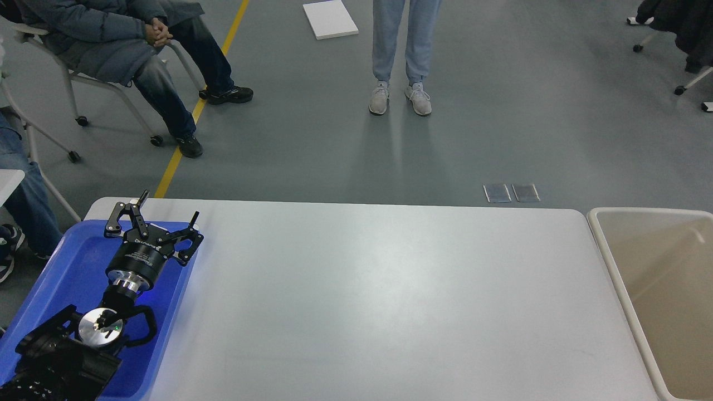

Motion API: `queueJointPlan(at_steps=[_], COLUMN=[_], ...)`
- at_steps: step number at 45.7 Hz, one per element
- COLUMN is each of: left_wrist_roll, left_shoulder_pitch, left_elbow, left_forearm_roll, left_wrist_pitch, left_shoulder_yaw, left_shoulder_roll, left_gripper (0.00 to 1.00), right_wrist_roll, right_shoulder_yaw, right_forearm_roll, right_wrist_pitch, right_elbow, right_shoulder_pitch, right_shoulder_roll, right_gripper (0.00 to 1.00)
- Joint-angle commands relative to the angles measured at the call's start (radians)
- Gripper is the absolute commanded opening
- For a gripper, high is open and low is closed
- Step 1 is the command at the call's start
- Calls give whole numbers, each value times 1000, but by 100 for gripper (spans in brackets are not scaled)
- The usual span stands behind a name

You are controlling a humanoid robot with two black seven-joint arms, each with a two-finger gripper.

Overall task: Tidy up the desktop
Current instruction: 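Open the right gripper to drop the paper ball into the bin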

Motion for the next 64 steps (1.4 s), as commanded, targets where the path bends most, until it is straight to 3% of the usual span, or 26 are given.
queueJointPlan(at_steps=[1, 16, 25, 40, 64], left_wrist_roll=[0, 0, 0, -2, -2], left_shoulder_pitch=[0, 0, 0, 0, 0], left_elbow=[0, 0, 0, 0, 0], left_forearm_roll=[0, 0, 0, 0, 0], left_wrist_pitch=[0, 0, 0, 0, 0], left_shoulder_yaw=[0, 0, 0, 0, -1], left_shoulder_roll=[0, 0, 0, 0, 0], left_gripper=[100, 100, 100, 100, 100], right_wrist_roll=[0, 0, -4, -9, -12], right_shoulder_yaw=[4, 4, 45, 151, 182], right_forearm_roll=[48, 91, 139, 276, 292], right_wrist_pitch=[-42, -191, -297, -351, -418], right_elbow=[-127, -131, -159, -394, -435], right_shoulder_pitch=[-182, -363, -492, -782, -877], right_shoulder_roll=[-56, -69, -14, 136, 224], right_gripper=[0, 0, 0, 0, 0])
